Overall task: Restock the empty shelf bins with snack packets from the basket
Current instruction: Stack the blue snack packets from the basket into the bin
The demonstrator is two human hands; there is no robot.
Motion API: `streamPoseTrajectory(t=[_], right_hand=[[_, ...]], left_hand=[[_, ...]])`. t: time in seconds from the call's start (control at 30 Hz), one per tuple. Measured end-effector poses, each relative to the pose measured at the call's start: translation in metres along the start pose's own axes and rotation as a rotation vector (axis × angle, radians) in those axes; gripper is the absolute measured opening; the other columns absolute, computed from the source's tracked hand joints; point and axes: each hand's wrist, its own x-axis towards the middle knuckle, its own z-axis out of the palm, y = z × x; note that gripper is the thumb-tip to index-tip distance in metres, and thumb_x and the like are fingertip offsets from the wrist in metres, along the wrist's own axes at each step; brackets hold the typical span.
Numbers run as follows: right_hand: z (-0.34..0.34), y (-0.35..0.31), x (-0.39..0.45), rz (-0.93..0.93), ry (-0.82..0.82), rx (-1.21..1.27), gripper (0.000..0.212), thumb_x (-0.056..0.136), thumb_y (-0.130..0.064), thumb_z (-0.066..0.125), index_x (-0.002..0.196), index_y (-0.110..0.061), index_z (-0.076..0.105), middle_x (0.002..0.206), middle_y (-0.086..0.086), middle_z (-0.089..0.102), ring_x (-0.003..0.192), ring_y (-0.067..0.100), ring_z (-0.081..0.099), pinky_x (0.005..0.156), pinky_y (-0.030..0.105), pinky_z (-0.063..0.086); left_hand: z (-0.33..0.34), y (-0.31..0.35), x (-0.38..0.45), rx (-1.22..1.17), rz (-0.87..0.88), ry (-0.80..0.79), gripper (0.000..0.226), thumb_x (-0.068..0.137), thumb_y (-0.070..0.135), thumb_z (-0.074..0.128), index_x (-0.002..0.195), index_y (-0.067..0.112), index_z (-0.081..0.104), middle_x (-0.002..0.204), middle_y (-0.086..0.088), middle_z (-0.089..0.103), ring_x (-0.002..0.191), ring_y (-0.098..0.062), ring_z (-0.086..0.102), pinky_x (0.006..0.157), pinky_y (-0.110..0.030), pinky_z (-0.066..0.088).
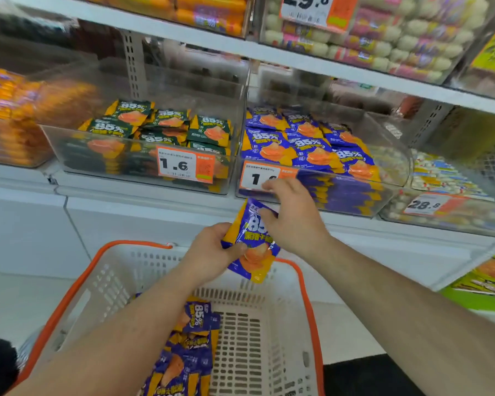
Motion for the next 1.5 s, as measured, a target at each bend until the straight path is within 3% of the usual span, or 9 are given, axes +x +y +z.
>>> streamPoseTrajectory(t=[0.1,0.2,0.37,0.5,0.63,0.77,1.07,1.3,1.5], right_hand=[[-0.022,-0.004,-0.012,0.14,0.321,0.241,0.027,0.08,-0.008,0.071,0.097,-0.023,0.056,0.098,-0.012,0.047,0.095,0.018,0.054,0.081,0.024,0.045],[-0.028,-0.009,-0.02,0.261,0.293,0.518,0.035,0.083,-0.01,0.072,0.089,-0.034,0.048,0.1,-0.012,0.056,0.087,0.012,0.061,0.066,0.011,0.046],[-0.025,-0.011,-0.02,0.387,0.371,0.74,0.04,0.089,-0.019,0.068,0.12,-0.036,0.048,0.105,-0.01,0.067,0.095,0.01,0.066,0.076,0.033,0.056],[-0.045,0.002,0.002,0.501,0.486,0.864,0.04,0.089,-0.005,0.062,0.118,-0.031,0.053,0.099,-0.005,0.071,0.093,0.015,0.069,0.077,0.036,0.058],[-0.083,0.039,0.034,0.569,0.623,0.755,0.028,0.085,-0.021,0.066,0.112,-0.028,0.063,0.102,-0.001,0.072,0.089,0.02,0.07,0.079,0.045,0.059],[-0.12,0.083,0.06,0.639,0.606,0.545,0.017,0.083,-0.01,0.054,0.076,-0.023,0.061,0.083,0.003,0.07,0.081,0.028,0.068,0.076,0.05,0.058],[-0.115,0.117,0.088,0.749,0.329,0.087,0.024,0.09,-0.011,0.057,0.112,-0.007,0.064,0.108,0.017,0.067,0.1,0.037,0.063,0.084,0.043,0.054],[-0.099,0.127,0.082,0.81,0.218,-0.087,0.014,0.087,-0.012,0.056,0.095,-0.003,0.062,0.102,0.018,0.065,0.085,0.033,0.057,0.066,0.032,0.043],[-0.095,0.134,0.077,0.823,0.266,-0.137,0.031,0.089,-0.033,0.063,0.101,-0.004,0.065,0.107,0.018,0.065,0.098,0.035,0.061,0.076,0.04,0.052]], left_hand=[[0.001,0.035,-0.001,-0.282,0.048,0.102,0.016,0.09,0.005,0.066,0.101,0.017,0.07,0.092,0.003,0.076,0.086,-0.015,0.072,0.078,-0.032,0.056],[0.007,0.066,0.0,-0.452,0.101,0.14,0.018,0.091,0.003,0.063,0.103,0.014,0.07,0.096,-0.002,0.076,0.086,-0.015,0.072,0.076,-0.025,0.056],[0.022,0.099,0.011,-0.409,0.133,0.174,0.014,0.091,0.009,0.065,0.101,0.015,0.071,0.094,0.001,0.076,0.085,-0.012,0.071,0.074,-0.026,0.055],[0.03,0.12,0.026,-0.138,0.273,0.207,0.011,0.091,0.025,0.064,0.102,0.023,0.067,0.099,0.012,0.072,0.092,-0.009,0.066,0.084,-0.035,0.053],[0.035,0.123,0.051,0.687,0.466,0.266,0.072,0.09,0.044,0.058,0.151,0.025,0.026,0.158,0.001,0.026,0.145,-0.02,0.022,0.115,-0.043,0.019],[0.042,0.102,0.066,1.058,0.41,0.187,0.091,0.09,0.048,0.054,0.155,0.027,-0.006,0.163,0.002,-0.014,0.149,-0.025,-0.015,0.117,-0.05,-0.008],[0.053,0.084,0.069,1.09,0.431,0.322,0.089,0.082,0.034,0.059,0.155,0.025,0.008,0.16,0.003,0.012,0.148,-0.024,0.001,0.117,-0.047,-0.011],[0.056,0.08,0.072,1.079,0.469,0.365,0.09,0.075,0.033,0.067,0.153,0.023,0.022,0.156,0.001,0.025,0.147,-0.026,0.012,0.117,-0.047,-0.01],[0.056,0.083,0.07,1.101,0.45,0.339,0.089,0.081,0.034,0.062,0.154,0.024,0.011,0.158,0.002,0.016,0.148,-0.026,0.004,0.116,-0.047,-0.013]])
